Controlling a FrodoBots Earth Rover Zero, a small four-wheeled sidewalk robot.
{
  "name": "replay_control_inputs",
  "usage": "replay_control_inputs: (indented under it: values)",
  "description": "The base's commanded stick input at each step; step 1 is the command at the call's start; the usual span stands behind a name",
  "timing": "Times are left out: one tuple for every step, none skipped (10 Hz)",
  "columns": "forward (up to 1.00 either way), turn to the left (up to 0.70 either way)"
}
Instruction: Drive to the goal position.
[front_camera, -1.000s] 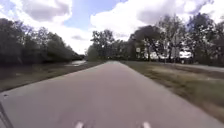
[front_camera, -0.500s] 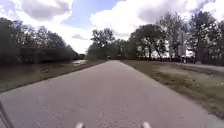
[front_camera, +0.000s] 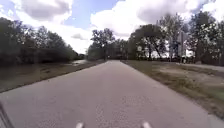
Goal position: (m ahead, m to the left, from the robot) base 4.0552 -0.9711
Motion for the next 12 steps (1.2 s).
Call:
replay_control_inputs:
  values:
    - [1.00, 0.00]
    - [1.00, 0.00]
    - [1.00, 0.00]
    - [1.00, 0.00]
    - [1.00, -0.14]
    - [1.00, -0.27]
    - [1.00, 0.00]
    - [1.00, 0.00]
    - [1.00, 0.00]
    - [1.00, 0.00]
    - [1.00, 0.00]
    - [1.00, 0.00]
